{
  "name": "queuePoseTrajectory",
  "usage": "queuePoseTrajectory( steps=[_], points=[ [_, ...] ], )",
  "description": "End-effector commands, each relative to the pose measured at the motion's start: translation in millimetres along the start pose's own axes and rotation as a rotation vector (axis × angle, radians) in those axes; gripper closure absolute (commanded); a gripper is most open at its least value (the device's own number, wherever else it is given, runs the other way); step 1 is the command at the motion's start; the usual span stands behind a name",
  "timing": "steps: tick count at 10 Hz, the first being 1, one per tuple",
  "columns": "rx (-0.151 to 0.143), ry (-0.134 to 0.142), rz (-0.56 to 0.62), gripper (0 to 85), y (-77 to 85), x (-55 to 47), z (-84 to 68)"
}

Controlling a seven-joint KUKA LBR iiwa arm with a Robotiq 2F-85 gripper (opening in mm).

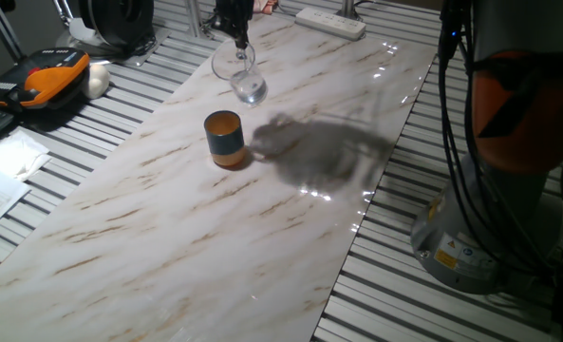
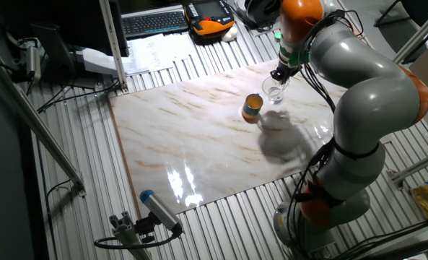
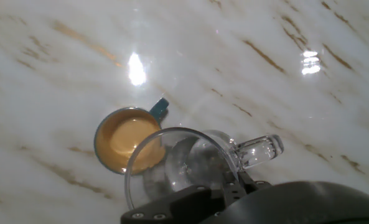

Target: Pour the water from one cup into another empty cup

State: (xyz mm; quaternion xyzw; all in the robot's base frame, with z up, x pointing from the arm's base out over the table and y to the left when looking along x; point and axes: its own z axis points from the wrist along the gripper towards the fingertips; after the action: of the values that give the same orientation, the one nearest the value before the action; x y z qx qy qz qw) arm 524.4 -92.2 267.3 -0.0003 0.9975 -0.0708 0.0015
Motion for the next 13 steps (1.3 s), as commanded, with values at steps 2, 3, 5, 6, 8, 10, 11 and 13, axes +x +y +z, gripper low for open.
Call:
queuePoseTrajectory(
  steps=[2, 3, 5, 6, 8, 10, 11, 13],
  points=[
    [-0.010, -0.005, -0.005, 85.0, -5.0, -4.2, 9.4],
    [-0.014, -0.005, -0.005, 85.0, -6.3, -6.7, 13.8],
    [-0.022, -0.010, -0.011, 85.0, -10.3, -11.6, 24.5],
    [-0.028, -0.013, -0.015, 85.0, -11.9, -14.1, 29.9],
    [-0.033, -0.013, -0.014, 85.0, -12.1, -18.9, 37.0],
    [-0.033, -0.016, -0.009, 85.0, -10.9, -23.7, 42.5],
    [-0.030, -0.019, -0.008, 85.0, -11.1, -25.1, 44.6],
    [-0.028, -0.022, -0.012, 85.0, -10.2, -27.4, 48.0]
  ],
)
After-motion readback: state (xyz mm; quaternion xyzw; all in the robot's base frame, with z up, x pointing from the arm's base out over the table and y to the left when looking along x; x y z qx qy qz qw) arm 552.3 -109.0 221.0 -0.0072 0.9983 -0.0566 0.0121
